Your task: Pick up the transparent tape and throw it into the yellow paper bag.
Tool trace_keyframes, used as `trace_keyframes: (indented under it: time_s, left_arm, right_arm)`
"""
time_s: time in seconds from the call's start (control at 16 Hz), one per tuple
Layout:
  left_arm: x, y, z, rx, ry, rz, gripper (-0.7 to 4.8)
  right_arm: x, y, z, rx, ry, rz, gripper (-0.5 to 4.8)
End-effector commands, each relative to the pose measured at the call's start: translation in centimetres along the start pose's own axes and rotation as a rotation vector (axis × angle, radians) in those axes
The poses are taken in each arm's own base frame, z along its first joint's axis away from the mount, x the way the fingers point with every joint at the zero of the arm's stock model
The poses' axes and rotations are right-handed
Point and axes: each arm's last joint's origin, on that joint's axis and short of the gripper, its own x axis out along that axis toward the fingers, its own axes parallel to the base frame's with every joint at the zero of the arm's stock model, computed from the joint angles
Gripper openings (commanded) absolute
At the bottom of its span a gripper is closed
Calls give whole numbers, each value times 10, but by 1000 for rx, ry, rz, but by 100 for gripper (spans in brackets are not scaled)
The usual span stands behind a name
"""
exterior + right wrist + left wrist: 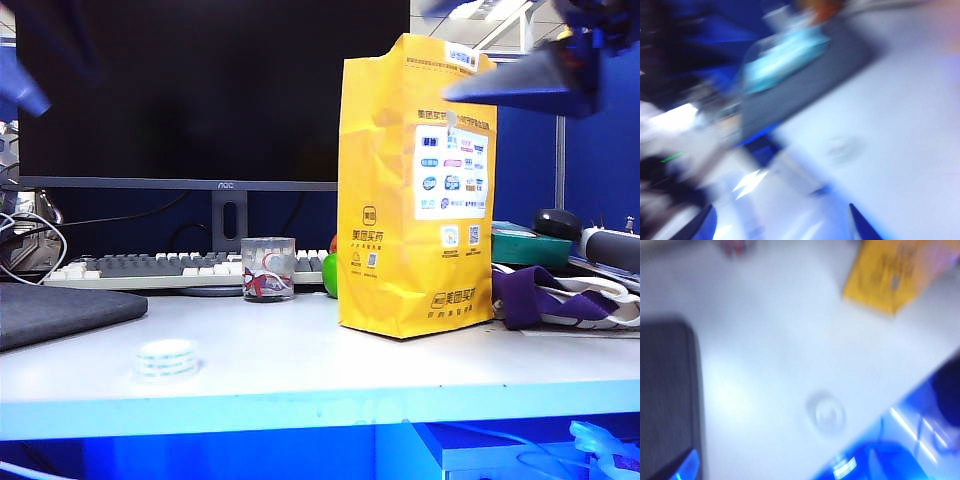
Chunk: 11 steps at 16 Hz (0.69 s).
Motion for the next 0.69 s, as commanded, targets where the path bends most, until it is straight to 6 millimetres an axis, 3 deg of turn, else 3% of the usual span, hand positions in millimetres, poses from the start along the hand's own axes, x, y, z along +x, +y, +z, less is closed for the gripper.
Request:
trace_keyframes:
  time_s: [0.06,0.19,0.37,0.5,0.69]
  left_arm:
    - [1,0,-4,-48,55,14,479]
    - [9,3,-3,-102,77,1,479]
    - [43,10,-5,-142,185,-28,479]
    - [67,7,-5,-136,242,-62,479]
    - [124,-21,-8,-12,368,-17,479]
  right_arm:
    - [3,-2,0,30,33,72,337]
    - [3,-5,1,21,-1,-47,338]
    - [6,-11,-7,35,11,-330,338]
    - [10,-10,-13,23,56,-388,338]
    - [24,2,-16,-20,83,-348,338]
